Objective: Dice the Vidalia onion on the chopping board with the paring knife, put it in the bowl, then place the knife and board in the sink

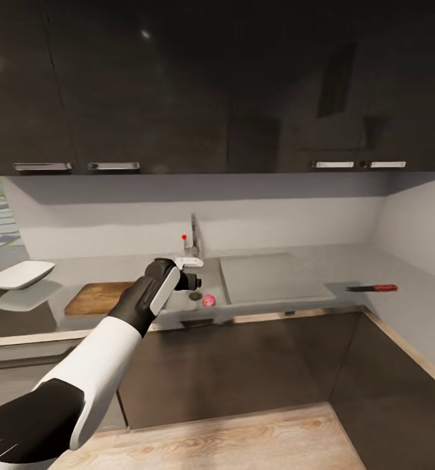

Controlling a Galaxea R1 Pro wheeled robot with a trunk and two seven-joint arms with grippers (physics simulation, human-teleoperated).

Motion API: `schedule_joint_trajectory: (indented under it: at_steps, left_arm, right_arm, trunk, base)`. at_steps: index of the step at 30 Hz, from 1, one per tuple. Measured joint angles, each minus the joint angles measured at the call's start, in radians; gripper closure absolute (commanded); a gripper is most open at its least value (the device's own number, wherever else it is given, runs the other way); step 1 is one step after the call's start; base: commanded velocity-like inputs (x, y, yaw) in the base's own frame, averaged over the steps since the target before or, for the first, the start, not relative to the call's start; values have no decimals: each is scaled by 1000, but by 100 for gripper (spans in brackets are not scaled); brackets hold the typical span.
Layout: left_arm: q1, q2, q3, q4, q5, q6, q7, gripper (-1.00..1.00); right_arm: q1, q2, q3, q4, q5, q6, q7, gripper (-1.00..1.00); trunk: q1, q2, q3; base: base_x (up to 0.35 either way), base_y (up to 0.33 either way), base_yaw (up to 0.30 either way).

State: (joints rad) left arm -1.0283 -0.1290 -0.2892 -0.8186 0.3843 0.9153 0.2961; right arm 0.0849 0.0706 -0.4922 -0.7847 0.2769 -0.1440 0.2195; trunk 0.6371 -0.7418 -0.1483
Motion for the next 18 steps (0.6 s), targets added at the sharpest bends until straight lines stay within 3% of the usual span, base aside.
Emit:
schedule_joint_trajectory:
  at_steps: [11, 18]
  left_arm:
    - [0, -3, -1, 36, 1, -2, 0, -100]
    - [0, 0, 0, 43, 1, -2, -1, -100]
  right_arm:
    - [0, -1, 0, -1, 0, 1, 0, -100]
    - [0, -2, 0, 0, 0, 1, 0, -100]
  trunk:
    - [0, 0, -5]
    - [0, 0, -16]
  base:
    - [270, -188, 0]
    - [258, 83, 0]
